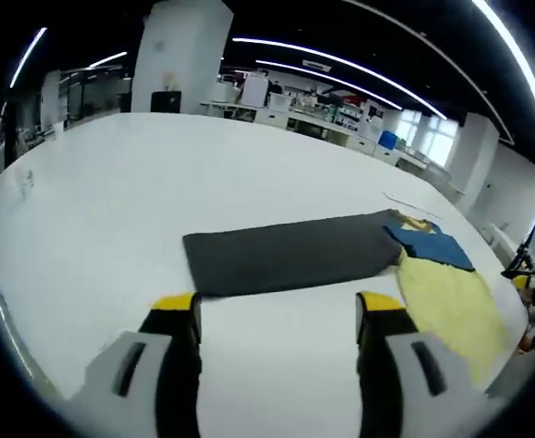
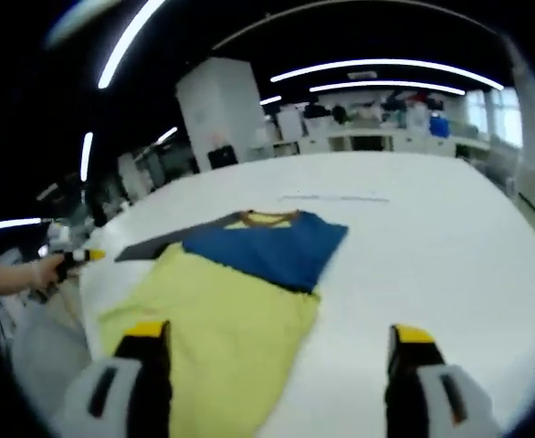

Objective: Fold the garment on the visible template until the final outline fits inside the template.

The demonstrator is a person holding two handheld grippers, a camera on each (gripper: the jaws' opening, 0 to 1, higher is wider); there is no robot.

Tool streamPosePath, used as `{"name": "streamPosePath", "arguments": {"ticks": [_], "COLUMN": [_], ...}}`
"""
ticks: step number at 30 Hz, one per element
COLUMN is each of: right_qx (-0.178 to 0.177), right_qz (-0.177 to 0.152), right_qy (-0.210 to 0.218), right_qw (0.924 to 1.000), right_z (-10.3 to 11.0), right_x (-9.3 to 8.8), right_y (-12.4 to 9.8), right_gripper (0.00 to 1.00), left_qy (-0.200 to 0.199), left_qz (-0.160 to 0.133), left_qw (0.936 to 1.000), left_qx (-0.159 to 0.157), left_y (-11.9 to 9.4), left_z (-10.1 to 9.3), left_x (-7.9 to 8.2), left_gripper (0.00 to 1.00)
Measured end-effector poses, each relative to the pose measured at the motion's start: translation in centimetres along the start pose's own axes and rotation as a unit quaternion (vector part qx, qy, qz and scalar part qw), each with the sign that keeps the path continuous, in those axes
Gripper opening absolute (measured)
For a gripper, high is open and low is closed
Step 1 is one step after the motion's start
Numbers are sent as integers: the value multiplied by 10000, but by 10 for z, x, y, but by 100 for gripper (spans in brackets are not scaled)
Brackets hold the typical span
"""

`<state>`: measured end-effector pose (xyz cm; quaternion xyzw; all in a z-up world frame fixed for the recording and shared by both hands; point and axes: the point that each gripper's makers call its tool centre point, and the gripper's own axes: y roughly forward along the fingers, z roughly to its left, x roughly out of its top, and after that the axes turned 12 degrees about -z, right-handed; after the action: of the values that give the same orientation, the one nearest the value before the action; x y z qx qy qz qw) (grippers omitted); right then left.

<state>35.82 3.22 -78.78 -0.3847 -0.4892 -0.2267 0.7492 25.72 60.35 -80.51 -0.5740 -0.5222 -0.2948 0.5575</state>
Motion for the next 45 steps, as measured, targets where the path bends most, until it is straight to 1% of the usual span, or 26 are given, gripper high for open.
{"name": "streamPosePath", "arguments": {"ticks": [2,3,4,5,6,8,10,13,15,16,17,18,20,25,26,27,28,30,32,34,35,37,39,41,43,45], "right_qx": [-24,-37,-52,-58,-58,-59,-52,-43,-28,-16,-17,-21,-7,-1,-6,-1,-2,-4,-1,16,40,65,93,114,132,159], "right_qz": [-23,-39,-34,-20,-23,-51,-43,-43,-11,8,9,31,63,140,139,134,135,131,140,112,72,64,65,51,19,2], "right_qy": [43,63,85,79,72,85,112,127,138,130,117,101,102,66,84,89,94,93,102,116,141,159,153,196,204,191], "right_qw": [10000,10000,9999,9999,10000,9999,9999,9999,9999,9999,9999,9999,9999,9999,9999,9999,9999,9999,9998,9999,9999,9998,9998,9997,9997,9997], "right_z": [-2,-2,-3,-2,-2,-2,0,2,7,9,10,12,14,13,13,13,13,13,14,15,17,19,19,20,21,22], "right_x": [0,1,1,0,1,2,3,2,-1,-4,-5,-8,-12,-19,-20,-20,-20,-20,-20,-17,-16,-14,-15,-15,-13,-12], "right_y": [-2,-2,-1,-2,-2,-1,-1,1,2,1,1,0,-2,-3,-3,-3,-3,-3,-2,0,1,2,5,5,6,6], "right_gripper": [99,99,97,95,95,97,95,95,95,95,95,95,95,95,95,95,95,94,93,93,93,93,92,92,92,91], "left_qy": [-30,-190,-382,-450,-477,-427,-284,-380,-184,-84,-51,-132,104,28,14,-117,-162,-288,-419,-707,-774,-654,-598,-593,-574,-499], "left_qz": [144,237,158,24,32,-21,51,8,79,132,71,33,91,87,88,119,158,181,81,-104,-229,-311,-374,-464,-577,-584], "left_qw": [9997,9990,9983,9980,9978,9978,9978,9967,9957,9948,9950,9939,9931,9929,9925,9910,9917,9912,9920,9915,9922,9949,9959,9967,9967,9966], "left_qx": [171,321,412,439,463,501,592,713,910,1008,992,1096,1165,1186,1221,1329,1269,1276,1192,1091,953,708,559,315,-26,-304], "left_y": [5,8,12,15,15,23,28,34,37,34,36,35,35,35,34,33,35,32,35,38,40,44,48,56,69,81], "left_z": [10,19,24,24,24,28,31,34,41,43,43,45,49,47,48,50,47,47,44,40,31,15,5,-14,-41,-64], "left_x": [-11,-18,-18,-16,-16,-15,-17,-14,-18,-23,-22,-20,-20,-19,-19,-18,-17,-15,-7,4,13,28,36,49,64,71], "left_gripper": [58,57,56,53,50,45,44,39,30,25,20,18,11,3,1,0,0,0,0,0,0,0,0,0,0,0]}}
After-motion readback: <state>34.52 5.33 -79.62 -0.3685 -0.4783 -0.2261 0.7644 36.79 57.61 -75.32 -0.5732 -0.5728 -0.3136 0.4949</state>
